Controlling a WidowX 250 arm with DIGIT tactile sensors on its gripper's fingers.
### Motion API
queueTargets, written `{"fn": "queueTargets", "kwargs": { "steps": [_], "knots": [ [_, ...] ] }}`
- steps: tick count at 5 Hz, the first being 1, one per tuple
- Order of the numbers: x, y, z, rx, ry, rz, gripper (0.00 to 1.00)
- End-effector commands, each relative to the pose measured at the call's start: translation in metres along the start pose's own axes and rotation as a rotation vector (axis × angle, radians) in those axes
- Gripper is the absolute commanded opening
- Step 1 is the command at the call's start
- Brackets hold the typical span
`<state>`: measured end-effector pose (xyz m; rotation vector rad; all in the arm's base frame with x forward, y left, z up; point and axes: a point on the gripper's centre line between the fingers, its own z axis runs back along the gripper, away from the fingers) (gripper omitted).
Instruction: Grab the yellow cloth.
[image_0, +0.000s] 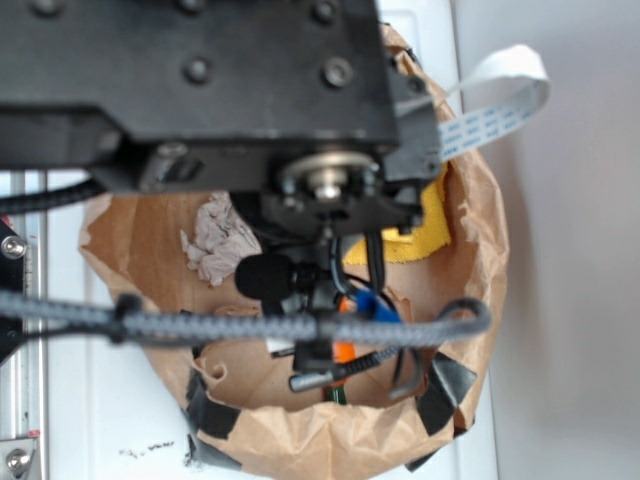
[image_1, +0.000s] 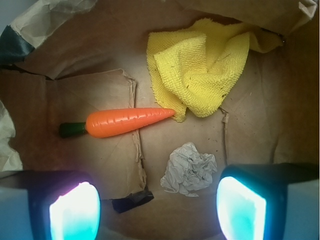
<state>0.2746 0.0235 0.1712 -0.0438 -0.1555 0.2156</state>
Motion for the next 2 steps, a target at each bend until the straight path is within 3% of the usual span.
{"fn": "queueTargets", "kwargs": {
  "steps": [1,2],
  "knots": [
    [0.008,0.007,0.021,-0.001,-0.068,0.017,1.0],
    [-0.006,0.011,0.0,-0.001,-0.063,-0.01,1.0]
  ]
}}
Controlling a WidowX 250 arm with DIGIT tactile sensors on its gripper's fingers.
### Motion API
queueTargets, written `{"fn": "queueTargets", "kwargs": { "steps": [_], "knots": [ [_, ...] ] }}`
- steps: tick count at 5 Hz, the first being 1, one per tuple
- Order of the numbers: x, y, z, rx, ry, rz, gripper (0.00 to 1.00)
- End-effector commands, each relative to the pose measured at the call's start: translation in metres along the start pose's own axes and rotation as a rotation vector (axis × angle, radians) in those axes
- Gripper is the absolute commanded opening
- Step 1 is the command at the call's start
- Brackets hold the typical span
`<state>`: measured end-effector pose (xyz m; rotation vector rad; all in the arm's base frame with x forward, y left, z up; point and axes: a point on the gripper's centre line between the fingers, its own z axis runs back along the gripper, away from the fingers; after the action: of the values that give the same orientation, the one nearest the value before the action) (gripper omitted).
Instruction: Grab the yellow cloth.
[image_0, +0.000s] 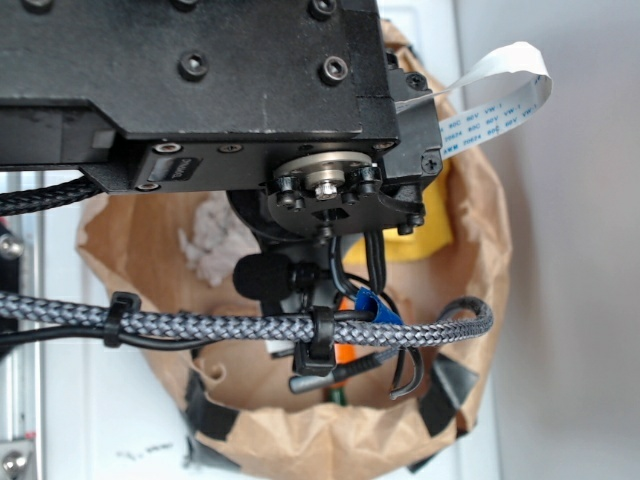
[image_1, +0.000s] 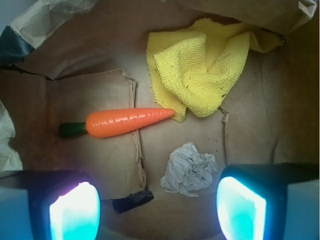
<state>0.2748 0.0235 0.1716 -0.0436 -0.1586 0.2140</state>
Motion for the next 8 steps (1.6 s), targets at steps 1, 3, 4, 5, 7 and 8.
{"fn": "queueTargets", "kwargs": {
  "steps": [1,3,4,5,7,8],
  "knots": [
    [-0.003,0.01,-0.019,0.005,-0.092,0.005,1.0],
    [0.011,0.014,-0.047,0.068,-0.087,0.083,1.0],
    [0.015,0.026,-0.049,0.122,-0.093,0.151,1.0],
    [0.025,0.034,-0.059,0.158,-0.14,0.204,1.0],
    [0.035,0.037,-0.066,0.175,-0.192,0.249,1.0],
    [0.053,0.04,-0.088,0.219,-0.178,0.255,1.0]
  ]
}}
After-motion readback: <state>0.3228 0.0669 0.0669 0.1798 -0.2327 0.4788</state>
